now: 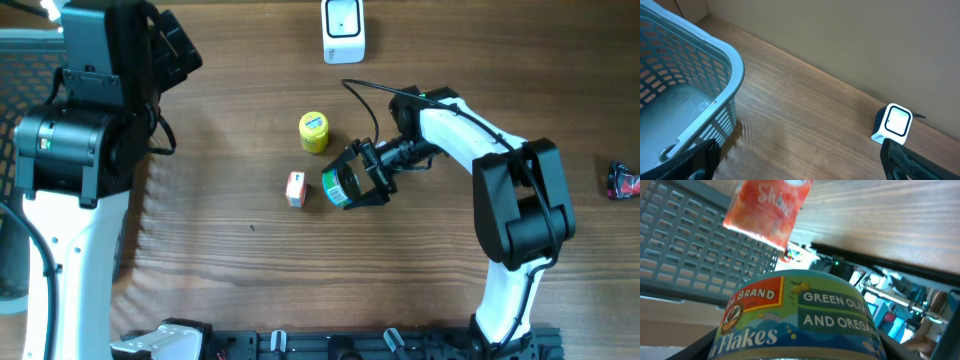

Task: Scan the item barcode
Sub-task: 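Lift the tin can and carry it toward the white scanner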

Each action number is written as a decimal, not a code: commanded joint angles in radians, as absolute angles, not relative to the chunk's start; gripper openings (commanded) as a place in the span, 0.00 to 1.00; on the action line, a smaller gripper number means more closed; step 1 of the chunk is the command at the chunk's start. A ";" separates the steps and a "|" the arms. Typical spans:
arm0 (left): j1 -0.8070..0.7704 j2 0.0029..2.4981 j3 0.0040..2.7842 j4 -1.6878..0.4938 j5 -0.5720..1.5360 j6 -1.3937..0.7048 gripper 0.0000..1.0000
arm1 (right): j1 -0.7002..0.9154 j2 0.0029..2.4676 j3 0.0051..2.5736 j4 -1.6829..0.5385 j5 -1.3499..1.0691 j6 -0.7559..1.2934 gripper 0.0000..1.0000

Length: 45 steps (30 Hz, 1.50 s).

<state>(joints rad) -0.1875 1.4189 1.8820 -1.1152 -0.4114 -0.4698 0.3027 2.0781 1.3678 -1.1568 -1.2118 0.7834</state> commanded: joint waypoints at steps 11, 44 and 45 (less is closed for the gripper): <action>-0.183 1.404 1.877 -1.117 -0.419 -0.480 1.00 | 0.303 2.095 1.369 -1.163 -1.316 0.732 0.54; -0.183 1.405 1.877 -1.172 -0.434 -0.479 1.00 | 0.057 2.094 1.369 0.064 -0.691 0.628 0.64; -0.183 1.408 1.877 -1.172 -0.449 -0.479 1.00 | 0.063 2.094 1.369 0.065 -0.654 0.627 0.64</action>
